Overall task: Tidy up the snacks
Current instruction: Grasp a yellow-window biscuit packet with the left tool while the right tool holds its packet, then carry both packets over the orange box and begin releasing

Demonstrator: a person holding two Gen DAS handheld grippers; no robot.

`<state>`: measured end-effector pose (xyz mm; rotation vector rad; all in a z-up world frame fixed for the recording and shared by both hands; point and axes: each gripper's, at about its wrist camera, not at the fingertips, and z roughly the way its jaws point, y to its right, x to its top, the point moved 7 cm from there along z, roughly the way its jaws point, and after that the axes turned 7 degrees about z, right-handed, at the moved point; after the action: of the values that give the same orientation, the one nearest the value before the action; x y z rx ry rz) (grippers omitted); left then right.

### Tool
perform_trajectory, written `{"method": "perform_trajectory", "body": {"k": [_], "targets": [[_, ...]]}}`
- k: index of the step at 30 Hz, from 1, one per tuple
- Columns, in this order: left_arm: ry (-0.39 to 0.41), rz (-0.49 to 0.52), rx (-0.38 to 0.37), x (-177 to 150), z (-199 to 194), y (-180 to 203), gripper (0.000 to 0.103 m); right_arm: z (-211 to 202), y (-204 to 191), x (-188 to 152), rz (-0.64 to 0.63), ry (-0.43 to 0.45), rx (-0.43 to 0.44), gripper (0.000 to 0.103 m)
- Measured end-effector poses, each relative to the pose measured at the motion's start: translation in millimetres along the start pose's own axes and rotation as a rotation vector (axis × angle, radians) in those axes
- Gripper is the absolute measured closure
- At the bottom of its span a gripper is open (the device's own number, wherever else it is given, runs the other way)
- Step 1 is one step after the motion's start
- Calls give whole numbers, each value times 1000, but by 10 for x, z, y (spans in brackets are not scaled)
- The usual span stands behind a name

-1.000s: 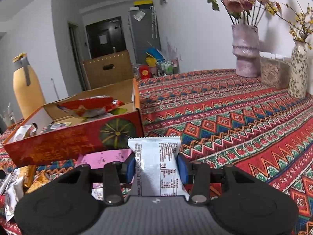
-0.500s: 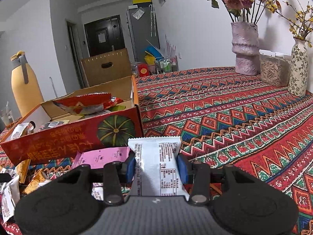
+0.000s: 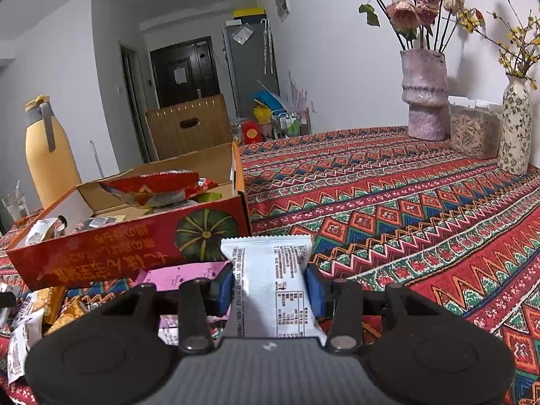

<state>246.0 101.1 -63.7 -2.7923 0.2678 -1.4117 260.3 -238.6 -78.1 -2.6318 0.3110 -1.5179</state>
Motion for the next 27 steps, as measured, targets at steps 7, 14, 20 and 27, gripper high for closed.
{"method": "perform_trajectory", "body": {"k": [7, 14, 20, 27], "targets": [[90, -1, 25, 177, -325, 125, 41, -102, -70, 28, -21, 26, 32, 60], [165, -14, 8, 437, -504, 290, 40, -285, -306, 168, -79, 57, 114, 60], [219, -48, -9, 660, -534, 402, 40, -323, -614, 413, -132, 101, 182, 60], [264, -93, -13, 949, -475, 508, 40, -201, -980, 711, -156, 128, 236, 60]]}}
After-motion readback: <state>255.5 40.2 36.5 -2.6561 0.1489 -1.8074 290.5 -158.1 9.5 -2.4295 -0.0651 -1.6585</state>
